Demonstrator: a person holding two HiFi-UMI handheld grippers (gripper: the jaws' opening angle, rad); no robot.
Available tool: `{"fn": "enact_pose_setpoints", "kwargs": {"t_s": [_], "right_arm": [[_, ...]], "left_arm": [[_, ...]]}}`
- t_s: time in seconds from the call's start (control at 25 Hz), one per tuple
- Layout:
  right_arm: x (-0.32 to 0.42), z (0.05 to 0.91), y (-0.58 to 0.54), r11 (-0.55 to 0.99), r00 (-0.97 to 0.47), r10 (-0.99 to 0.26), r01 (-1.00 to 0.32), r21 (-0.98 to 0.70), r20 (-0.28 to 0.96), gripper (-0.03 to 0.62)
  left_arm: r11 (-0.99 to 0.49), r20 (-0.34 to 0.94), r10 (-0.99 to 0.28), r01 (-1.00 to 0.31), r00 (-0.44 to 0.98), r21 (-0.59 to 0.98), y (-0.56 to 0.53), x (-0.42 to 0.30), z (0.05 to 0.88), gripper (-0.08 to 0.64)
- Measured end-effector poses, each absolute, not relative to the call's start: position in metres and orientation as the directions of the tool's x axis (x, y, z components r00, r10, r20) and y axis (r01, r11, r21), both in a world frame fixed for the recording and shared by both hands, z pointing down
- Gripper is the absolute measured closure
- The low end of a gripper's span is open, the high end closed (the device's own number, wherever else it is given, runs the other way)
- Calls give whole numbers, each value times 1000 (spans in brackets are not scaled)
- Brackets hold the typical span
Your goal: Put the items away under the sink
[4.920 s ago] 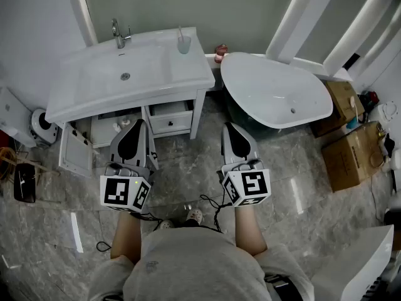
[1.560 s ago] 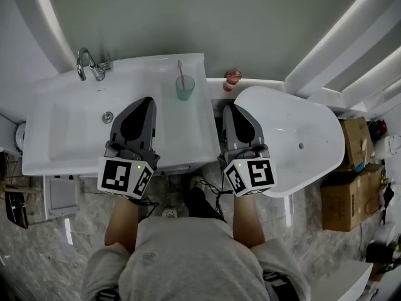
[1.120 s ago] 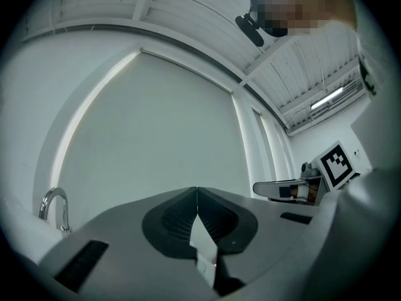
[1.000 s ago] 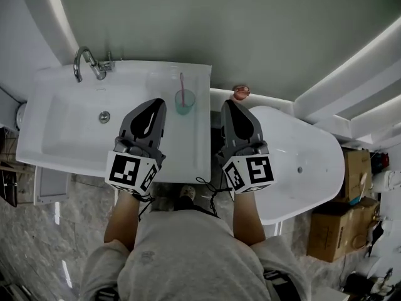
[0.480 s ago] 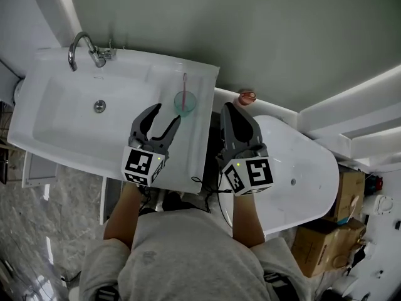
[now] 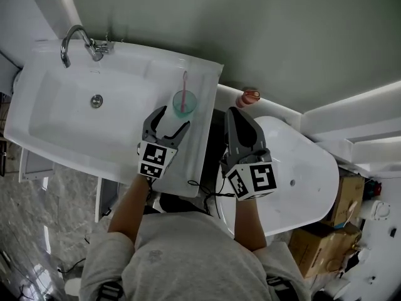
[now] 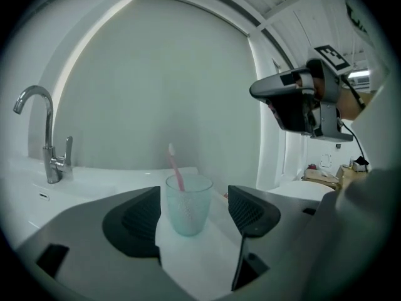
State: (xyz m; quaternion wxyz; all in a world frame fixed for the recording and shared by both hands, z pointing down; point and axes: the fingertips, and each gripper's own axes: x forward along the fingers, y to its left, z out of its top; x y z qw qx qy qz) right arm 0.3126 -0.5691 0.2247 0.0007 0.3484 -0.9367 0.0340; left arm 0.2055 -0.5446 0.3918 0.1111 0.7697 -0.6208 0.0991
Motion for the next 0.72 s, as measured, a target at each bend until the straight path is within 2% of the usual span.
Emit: {"fn": "enact_pose_setpoints", "kwargs": {"t_s": [0.36, 0.72], "right_arm": [[321, 239, -581, 752, -755, -653, -656, -65, 59, 581], [329, 247, -591, 748, -749, -657, -662, -57, 85, 580]], "left_arm": [[-151, 359, -920, -987, 158, 46, -569, 203, 428, 224], [-145, 362, -920, -989, 149, 40, -589, 206, 438, 221]]}}
